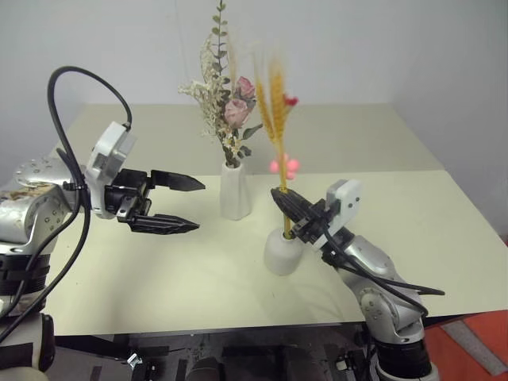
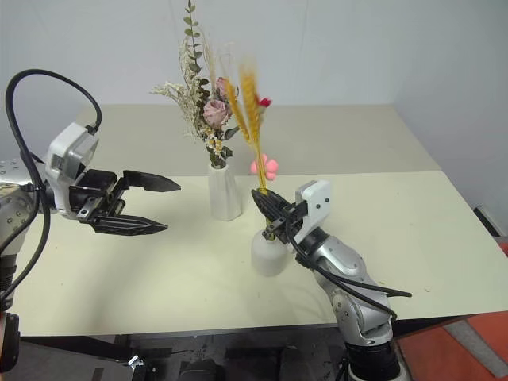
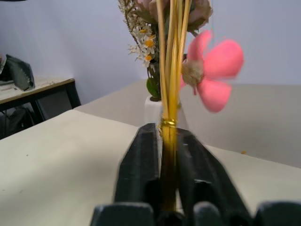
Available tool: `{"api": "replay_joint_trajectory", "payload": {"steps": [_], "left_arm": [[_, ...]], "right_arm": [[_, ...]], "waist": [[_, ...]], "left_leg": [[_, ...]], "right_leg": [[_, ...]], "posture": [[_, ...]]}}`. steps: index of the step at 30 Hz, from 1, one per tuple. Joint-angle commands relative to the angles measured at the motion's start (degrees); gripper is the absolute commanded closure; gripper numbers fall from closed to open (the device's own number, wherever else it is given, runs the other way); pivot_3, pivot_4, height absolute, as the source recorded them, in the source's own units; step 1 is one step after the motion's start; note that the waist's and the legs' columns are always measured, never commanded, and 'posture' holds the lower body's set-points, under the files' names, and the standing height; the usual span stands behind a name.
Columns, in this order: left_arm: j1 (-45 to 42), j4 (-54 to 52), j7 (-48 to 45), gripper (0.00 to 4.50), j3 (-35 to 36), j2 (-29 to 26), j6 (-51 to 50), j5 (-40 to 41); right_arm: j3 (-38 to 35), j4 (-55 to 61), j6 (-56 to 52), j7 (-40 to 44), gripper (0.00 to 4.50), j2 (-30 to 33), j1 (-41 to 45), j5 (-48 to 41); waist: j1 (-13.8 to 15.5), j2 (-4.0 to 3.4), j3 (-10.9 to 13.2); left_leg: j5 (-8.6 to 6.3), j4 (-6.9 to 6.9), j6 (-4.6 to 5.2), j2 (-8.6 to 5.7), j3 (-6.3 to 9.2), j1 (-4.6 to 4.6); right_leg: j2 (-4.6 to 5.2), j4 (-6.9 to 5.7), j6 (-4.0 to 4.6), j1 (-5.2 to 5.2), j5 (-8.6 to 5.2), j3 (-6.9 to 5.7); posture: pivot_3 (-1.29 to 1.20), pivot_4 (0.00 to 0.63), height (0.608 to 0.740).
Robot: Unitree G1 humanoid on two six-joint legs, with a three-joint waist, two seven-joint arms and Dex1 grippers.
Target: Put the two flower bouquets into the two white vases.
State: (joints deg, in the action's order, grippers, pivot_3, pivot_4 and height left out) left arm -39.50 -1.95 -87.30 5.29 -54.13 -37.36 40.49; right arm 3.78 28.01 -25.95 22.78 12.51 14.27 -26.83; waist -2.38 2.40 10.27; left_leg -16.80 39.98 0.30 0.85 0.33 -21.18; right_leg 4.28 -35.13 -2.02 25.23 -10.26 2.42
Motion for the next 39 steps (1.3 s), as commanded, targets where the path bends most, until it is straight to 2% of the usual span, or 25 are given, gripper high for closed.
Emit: {"api": "replay_joint_trajectory", "payload": {"steps": [1, 8, 12, 18, 25, 34, 39], "left_arm": [[-1.0, -0.1, -0.4, 0.00, 0.3, -0.5, 0.9, -0.2], [0.0, -0.3, 0.1, 0.00, 0.3, 0.3, 1.0, -0.2], [1.5, -0.7, 0.8, 0.00, 1.1, 0.1, 0.8, 0.0], [7.1, -0.1, 3.3, 0.00, 3.2, -1.1, 1.1, -0.9], [11.9, 0.4, 4.9, 0.00, 6.3, -2.8, 1.5, -1.4], [13.1, 2.5, 4.8, 0.00, 8.6, -5.4, 2.5, -2.1], [13.3, 1.7, 5.3, 0.00, 8.9, -5.5, 2.2, -1.5]], "right_arm": [[-2.8, 4.9, 1.0, 2.4, 2.31, 2.7, -1.7, -2.3], [-8.3, 8.6, -1.2, 7.3, 0.09, 10.7, -6.8, -7.9], [-12.3, 8.6, -2.7, 10.4, 0.03, 16.7, -8.2, -10.5], [-22.1, 4.4, -7.8, 18.7, 0.03, 30.1, -8.2, -17.1], [-28.9, -2.7, -8.7, 27.5, 0.03, 40.2, -9.0, -18.0], [-33.8, -8.0, -9.6, 34.9, 0.03, 46.8, -10.3, -17.7], [-33.9, -9.1, -9.2, 36.0, 0.03, 47.5, -10.1, -17.2]], "waist": [[0.1, 0.00, 0.0], [0.1, 0.00, 0.0], [0.0, 0.00, 0.0], [0.2, 0.01, 0.0], [0.5, 0.02, 0.0], [1.4, 0.02, 0.0], [1.5, 0.02, 0.0]], "left_leg": [[0.00, 0.00, 0.00, 0.00, 0.00, 0.00], [0.00, 0.01, 0.00, 0.00, 0.00, 0.02], [0.00, 0.01, 0.00, 0.00, -0.01, 0.04], [0.00, 0.01, 0.01, 0.00, -0.03, 0.04], [0.00, 0.01, 0.00, 0.01, -0.03, 0.03], [0.00, 0.03, 0.00, 0.01, -0.09, 0.03], [0.00, 0.03, 0.00, 0.02, -0.09, 0.03]], "right_leg": [[0.01, 0.00, 0.00, 0.00, 0.00, 0.00], [0.00, -0.01, -0.01, -0.03, 0.00, 0.00], [-0.01, -0.02, -0.01, -0.05, -0.01, 0.02], [0.01, 0.03, -0.01, -0.07, -0.01, 0.03], [0.01, 0.06, -0.02, -0.09, -0.02, 0.02], [0.02, 0.06, -0.02, -0.09, -0.02, 0.03], [0.02, 0.07, -0.02, -0.10, -0.02, 0.03]], "posture": [[0.00, 0.150, 0.740], [0.00, 0.150, 0.740], [0.00, 0.150, 0.740], [0.00, 0.150, 0.740], [0.00, 0.150, 0.740], [0.00, 0.150, 0.740], [0.00, 0.150, 0.740]]}}
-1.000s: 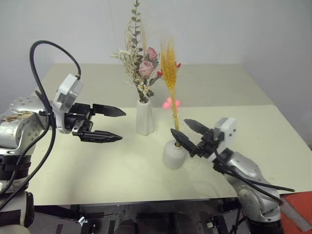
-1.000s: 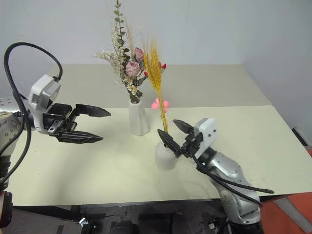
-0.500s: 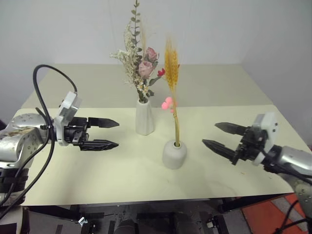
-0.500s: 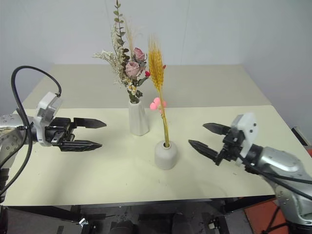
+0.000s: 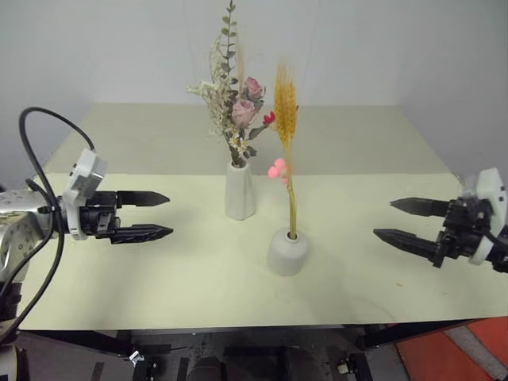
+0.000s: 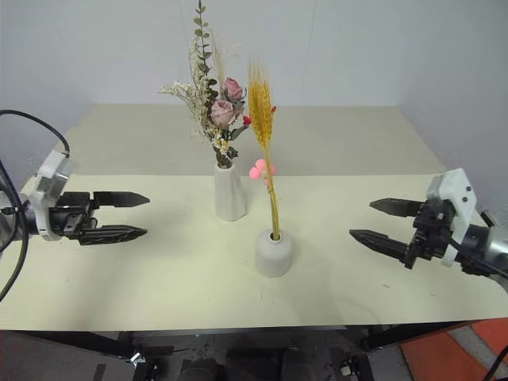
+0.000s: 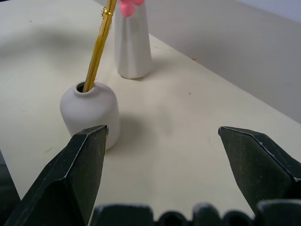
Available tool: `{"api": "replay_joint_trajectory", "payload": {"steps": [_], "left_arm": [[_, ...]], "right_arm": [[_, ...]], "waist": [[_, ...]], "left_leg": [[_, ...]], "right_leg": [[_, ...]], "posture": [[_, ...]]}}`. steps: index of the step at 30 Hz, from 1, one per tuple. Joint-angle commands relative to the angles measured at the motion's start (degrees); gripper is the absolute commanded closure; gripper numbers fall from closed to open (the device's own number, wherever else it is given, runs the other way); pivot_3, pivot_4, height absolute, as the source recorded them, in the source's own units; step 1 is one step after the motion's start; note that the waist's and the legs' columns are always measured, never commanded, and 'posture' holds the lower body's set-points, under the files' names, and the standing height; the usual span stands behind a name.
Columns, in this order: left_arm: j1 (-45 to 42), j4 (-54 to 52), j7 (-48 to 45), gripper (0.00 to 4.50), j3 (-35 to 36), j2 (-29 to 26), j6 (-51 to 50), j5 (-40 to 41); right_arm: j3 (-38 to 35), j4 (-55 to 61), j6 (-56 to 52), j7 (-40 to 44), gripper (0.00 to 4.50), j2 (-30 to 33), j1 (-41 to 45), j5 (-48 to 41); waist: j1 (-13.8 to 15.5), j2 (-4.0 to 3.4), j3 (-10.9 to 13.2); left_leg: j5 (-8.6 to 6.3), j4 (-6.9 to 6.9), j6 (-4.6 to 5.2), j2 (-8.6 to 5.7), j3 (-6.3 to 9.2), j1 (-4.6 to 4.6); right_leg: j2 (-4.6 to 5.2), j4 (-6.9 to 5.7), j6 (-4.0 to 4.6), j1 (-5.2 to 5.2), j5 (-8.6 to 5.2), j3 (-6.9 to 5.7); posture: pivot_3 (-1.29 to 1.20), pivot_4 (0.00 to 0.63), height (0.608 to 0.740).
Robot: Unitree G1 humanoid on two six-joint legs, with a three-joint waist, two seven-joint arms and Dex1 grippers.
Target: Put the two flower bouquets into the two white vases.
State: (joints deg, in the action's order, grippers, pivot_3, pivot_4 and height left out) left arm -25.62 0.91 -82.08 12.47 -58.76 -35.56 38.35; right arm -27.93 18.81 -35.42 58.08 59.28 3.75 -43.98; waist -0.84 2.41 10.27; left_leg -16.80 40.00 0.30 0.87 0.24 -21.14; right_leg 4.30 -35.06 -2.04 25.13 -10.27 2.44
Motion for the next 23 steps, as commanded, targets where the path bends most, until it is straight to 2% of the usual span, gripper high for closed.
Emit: {"api": "replay_joint_trajectory", "payload": {"steps": [1, 23], "left_arm": [[-0.5, -1.3, 0.2, 0.00, 1.7, -0.8, 0.3, 0.7], [-3.1, -2.3, 0.8, 0.00, 0.4, 0.1, -1.0, 1.2]], "right_arm": [[-2.3, 0.1, 0.2, 0.8, 0.03, 0.7, 0.4, 0.0], [-3.1, 1.0, 0.4, 0.2, 0.03, -0.3, -1.0, 1.2]], "waist": [[0.0, 0.00, 0.0], [0.0, 0.00, 0.0]], "left_leg": [[0.00, 0.00, 0.00, 0.00, 0.00, 0.00], [0.00, 0.01, 0.00, 0.00, 0.00, 0.00]], "right_leg": [[0.00, 0.00, 0.00, 0.00, 0.00, 0.00], [0.00, 0.00, 0.00, 0.00, 0.00, 0.00]], "posture": [[0.00, 0.150, 0.740], [0.00, 0.150, 0.740]]}}
